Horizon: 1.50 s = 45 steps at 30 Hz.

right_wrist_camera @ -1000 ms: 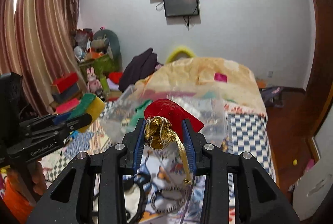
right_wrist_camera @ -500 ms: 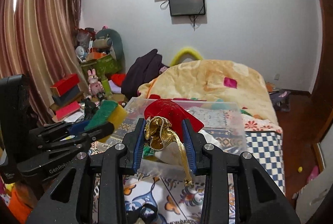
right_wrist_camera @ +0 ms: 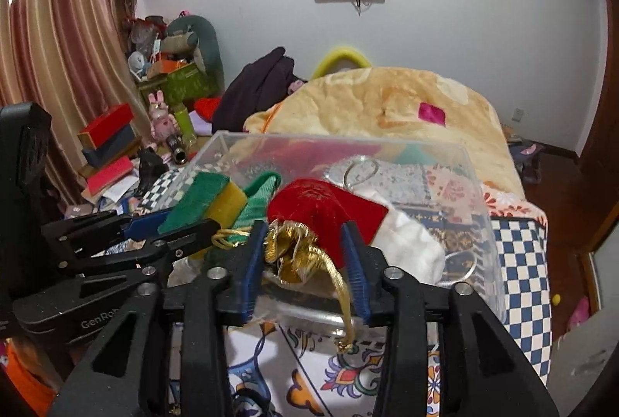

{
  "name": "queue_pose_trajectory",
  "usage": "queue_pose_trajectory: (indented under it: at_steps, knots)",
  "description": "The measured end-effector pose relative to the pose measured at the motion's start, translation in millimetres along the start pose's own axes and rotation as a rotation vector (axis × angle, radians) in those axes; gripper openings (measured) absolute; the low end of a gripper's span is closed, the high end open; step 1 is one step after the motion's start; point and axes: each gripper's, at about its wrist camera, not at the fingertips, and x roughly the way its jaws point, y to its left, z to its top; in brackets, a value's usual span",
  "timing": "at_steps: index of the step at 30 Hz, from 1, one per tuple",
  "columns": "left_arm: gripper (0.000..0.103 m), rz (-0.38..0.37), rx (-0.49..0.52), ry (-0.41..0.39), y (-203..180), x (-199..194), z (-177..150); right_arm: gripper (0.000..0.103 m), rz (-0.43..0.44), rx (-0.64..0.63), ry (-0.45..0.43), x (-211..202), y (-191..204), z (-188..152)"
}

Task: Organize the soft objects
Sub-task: 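Carry the sponge and red pouch into the clear box and open both tools, then grasp the white bag by its black strap with the left tool while the right tool grasps the braided bracelet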

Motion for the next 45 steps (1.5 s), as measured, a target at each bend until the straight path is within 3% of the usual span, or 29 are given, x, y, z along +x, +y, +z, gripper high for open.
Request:
queue_pose_trajectory:
  at_steps: [3, 9, 18, 25, 32, 40, 45]
  knots:
    - [0.049, -0.001, 0.001, -0.009, -1.8, -4.4, -0.4, 0.044, 0.003, 0.008, 0.013, -1.8, -3.0, -1.4]
    - [0.050, -0.009, 0.004, -0.040, -3.4, -23.5, 0.8, 0.049, 0.004, 0.003, 0.003, -16.0, -5.7, -2.9]
    - [0.055, -0.039, 0.033, -0.112, -12.7, -69.2, -0.6, 0.061, -0.008, -0.019, -0.098, -66.3, -6.2, -1.0]
    - [0.069, -0.048, 0.070, -0.138, -27.3, -97.7, -18.6, 0.068, -0.022, -0.048, -0.117, -91.1, -5.9, -14.2]
    - [0.074, -0.068, 0.086, -0.068, -40.1, -97.8, -48.8, 0.071, -0.038, -0.071, -0.075, -94.1, -8.5, -41.9]
    - [0.075, -0.077, 0.101, 0.034, -49.2, -78.7, -84.7, 0.071, -0.016, -0.030, 0.069, -74.7, -18.2, -83.9]
    - [0.075, -0.115, 0.046, 0.123, -43.2, -60.5, -103.2, 0.071, -0.010, -0.024, 0.141, -58.0, -18.7, -102.4]
